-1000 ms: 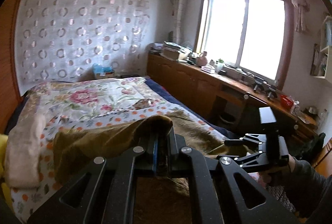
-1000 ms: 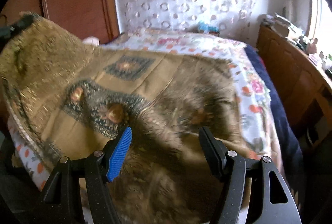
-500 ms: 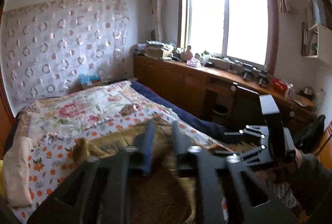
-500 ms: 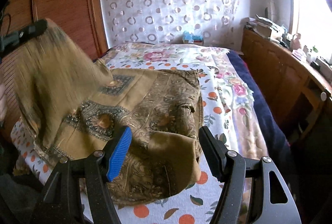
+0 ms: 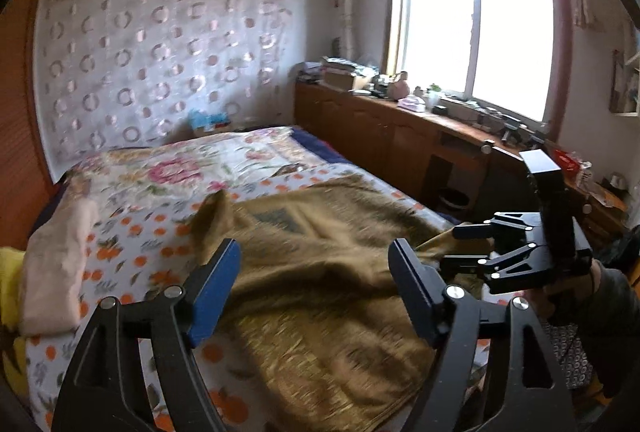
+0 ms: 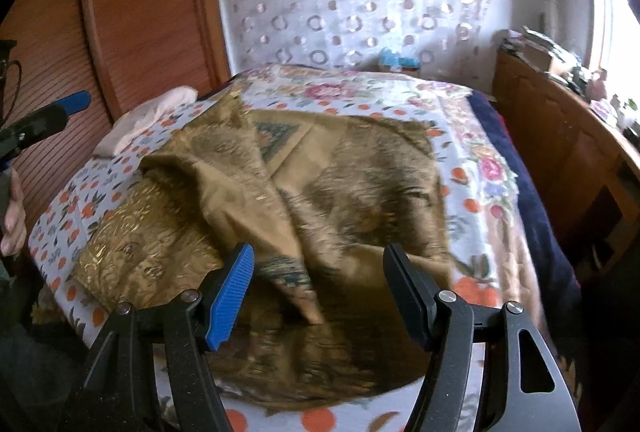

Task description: Fold small clothes

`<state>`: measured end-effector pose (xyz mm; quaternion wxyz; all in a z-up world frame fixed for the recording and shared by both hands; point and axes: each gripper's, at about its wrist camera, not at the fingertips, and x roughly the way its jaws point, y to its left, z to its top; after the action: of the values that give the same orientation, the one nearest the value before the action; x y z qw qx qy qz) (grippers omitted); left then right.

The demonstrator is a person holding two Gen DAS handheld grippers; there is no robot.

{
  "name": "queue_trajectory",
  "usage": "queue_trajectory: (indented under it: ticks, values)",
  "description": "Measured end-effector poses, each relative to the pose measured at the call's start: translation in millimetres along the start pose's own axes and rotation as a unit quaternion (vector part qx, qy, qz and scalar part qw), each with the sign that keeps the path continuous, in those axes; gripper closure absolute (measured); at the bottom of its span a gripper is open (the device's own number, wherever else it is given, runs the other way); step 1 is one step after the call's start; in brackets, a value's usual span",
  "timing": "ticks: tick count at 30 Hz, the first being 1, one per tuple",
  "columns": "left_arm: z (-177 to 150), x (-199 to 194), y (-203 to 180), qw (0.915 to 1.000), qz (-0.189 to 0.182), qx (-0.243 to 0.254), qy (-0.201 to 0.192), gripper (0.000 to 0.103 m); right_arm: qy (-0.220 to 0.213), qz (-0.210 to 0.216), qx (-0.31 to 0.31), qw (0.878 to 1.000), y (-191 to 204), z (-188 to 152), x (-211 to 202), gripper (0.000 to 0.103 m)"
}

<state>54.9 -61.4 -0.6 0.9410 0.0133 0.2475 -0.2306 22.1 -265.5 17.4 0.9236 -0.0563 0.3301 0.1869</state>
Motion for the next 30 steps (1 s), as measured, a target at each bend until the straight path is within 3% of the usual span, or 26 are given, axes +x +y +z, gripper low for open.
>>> queue_trajectory:
  ticks: [8,11,13,17,25,30]
  values:
    - [-24.4,2.9,28.1,0.9991,0.030,-0.024,0.018,0.026,0.041,0.023,-0.053,0.997,21.7,5.3,40.2,0.034]
    - [-29.9,2.1,35.1,0.9988,0.033,-0.030,0.021,0.026,0.056,0.011,-0.074,0.996,22.5,6.7,55.3,0.043]
    - [-32.4,0.7,37.5,0.9986,0.038,-0.031,0.021,0.026,0.056,0.006,-0.077,0.995,20.5,8.4,60.3,0.054]
    - [-33.6,-0.2,41.5,0.9985,0.036,-0.036,0.021,0.026,0.049,0.001,-0.084,0.995,16.0,10.4,60.2,0.095]
    - [-32.1,-1.6,40.9,0.9986,0.037,-0.035,0.016,0.026,-0.048,0.009,-0.073,0.996,18.0,32.4,14.0,0.098]
    - [-31.6,-2.3,40.3,0.9986,0.036,-0.035,0.016,0.026,-0.080,-0.022,-0.077,0.994,11.1,43.7,-12.0,0.098]
